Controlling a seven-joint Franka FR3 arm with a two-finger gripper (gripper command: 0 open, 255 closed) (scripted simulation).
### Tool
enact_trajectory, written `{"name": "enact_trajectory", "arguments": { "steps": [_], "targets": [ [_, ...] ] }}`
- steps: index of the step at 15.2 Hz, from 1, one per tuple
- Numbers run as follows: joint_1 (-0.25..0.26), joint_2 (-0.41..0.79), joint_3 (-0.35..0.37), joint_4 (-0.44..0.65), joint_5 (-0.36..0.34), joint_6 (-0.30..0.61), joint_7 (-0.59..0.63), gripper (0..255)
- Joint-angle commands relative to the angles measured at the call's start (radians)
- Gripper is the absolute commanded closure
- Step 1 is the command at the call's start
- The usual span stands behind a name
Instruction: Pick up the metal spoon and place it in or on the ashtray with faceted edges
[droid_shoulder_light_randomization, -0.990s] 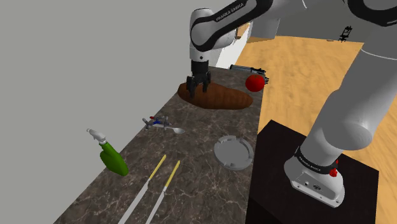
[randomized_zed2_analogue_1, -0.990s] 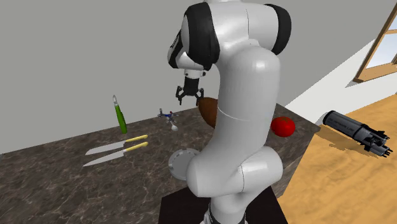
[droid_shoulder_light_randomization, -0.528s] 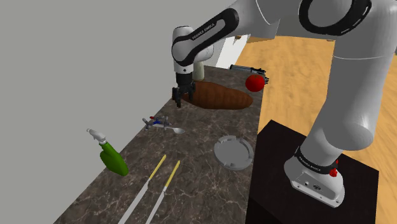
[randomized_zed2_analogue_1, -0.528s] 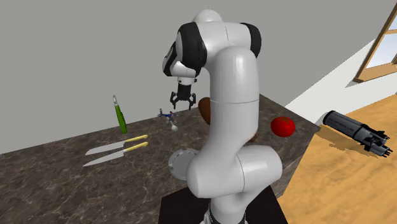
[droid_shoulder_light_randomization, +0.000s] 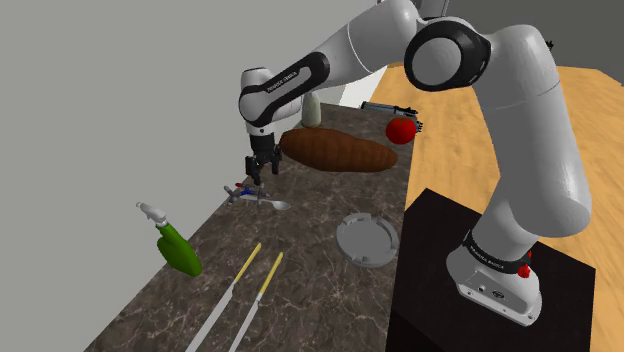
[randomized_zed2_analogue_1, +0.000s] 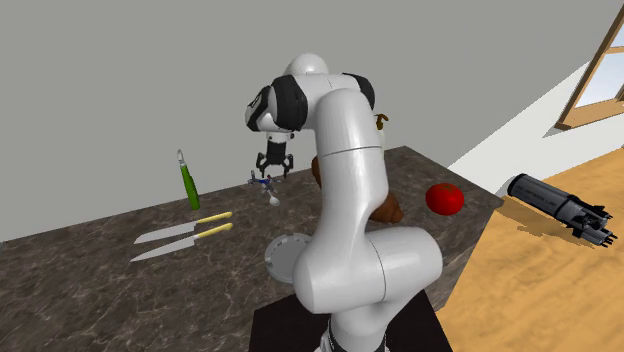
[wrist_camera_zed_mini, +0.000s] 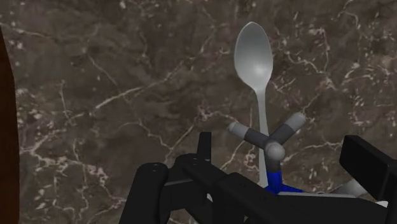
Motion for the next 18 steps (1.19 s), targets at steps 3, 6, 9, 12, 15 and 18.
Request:
{"name": "enact_trajectory", "arguments": {
  "steps": [3, 6, 9, 12, 15, 18],
  "targets": [
    [0.025, 0.185, 0.010, 0.229, -0.017, -0.056, 0.000, 0],
    [0.029, 0.201, 0.010, 0.226, -0.016, -0.037, -0.001, 0],
    [0.032, 0.217, 0.011, 0.213, -0.015, -0.007, -0.001, 0],
    [0.036, 0.232, 0.012, 0.204, -0.014, 0.018, -0.002, 0],
    [0.036, 0.232, 0.012, 0.204, -0.014, 0.017, -0.002, 0],
    [0.036, 0.232, 0.012, 0.204, -0.014, 0.017, -0.002, 0]
  ]
}}
